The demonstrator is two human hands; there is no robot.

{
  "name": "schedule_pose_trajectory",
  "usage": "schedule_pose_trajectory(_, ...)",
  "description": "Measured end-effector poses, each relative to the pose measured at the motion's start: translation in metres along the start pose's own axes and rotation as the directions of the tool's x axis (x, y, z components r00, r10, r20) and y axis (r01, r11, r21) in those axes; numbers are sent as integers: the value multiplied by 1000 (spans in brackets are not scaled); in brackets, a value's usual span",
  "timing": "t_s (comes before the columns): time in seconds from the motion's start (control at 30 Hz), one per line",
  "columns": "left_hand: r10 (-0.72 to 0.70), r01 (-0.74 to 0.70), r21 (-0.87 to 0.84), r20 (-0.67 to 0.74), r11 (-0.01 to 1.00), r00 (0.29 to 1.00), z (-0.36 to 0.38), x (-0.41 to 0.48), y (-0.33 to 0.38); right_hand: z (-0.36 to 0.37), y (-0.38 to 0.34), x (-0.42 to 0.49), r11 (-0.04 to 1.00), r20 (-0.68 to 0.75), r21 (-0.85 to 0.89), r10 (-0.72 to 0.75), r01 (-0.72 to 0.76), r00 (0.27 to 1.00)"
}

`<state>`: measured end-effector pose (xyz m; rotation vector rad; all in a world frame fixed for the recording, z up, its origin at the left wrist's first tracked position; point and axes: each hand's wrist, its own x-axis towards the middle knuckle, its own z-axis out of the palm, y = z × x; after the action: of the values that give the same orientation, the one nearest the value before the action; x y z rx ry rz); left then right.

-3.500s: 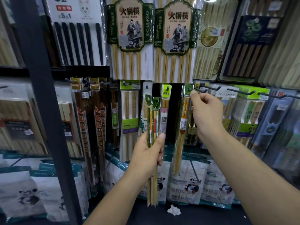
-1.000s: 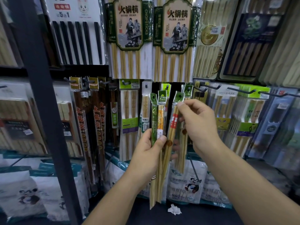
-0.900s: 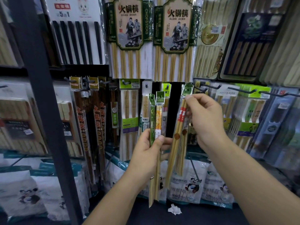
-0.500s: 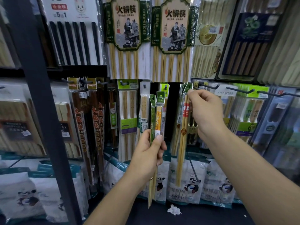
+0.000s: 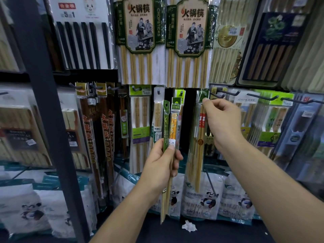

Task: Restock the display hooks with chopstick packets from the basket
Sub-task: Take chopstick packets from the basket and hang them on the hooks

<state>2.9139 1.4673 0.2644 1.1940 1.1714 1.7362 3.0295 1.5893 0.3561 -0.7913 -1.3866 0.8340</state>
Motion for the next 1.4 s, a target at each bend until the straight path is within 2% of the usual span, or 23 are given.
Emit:
schedule_pose_trajectory(0.27,19,-19,2,7,1000,1000,2,-1,2,1,11,5,999,-19,-43,-15,14,1000)
schedule_pose_trajectory(0.5,34,-36,-32,-45,999,998,4,1,-1,-2,8,-5,996,-67,-87,-17,11,998)
schedule_pose_trajectory(0.57,34,-35,-35,-33,999,999,4,1,-1,-2,3,-16,994,-20,-95,-52,50,998)
schedule_pose_trajectory(0.7,42,-43,-47,-6,998,999,6,-1,-1,0,-8,-36,996,177,-39,-74,82,981)
schedule_pose_trajectory(0.83,31,-29,-63,39,998,999,9,-3,-1,3,-14,-40,998,209,10,-57,56,976)
schedule_pose_trajectory(0.97,27,-28,-45,-13,999,1000,9,-5,0,0,-17,-33,999,165,35,-14,8,986)
schedule_pose_trajectory(1.13,56,-50,59,-98,997,994,3,0,-2,-5,-20,-15,997,63,35,67,-69,996)
schedule_pose_trajectory(1.4,14,-14,5,-11,1000,1000,3,0,-1,-2,-14,-3,998,22,22,66,-66,998)
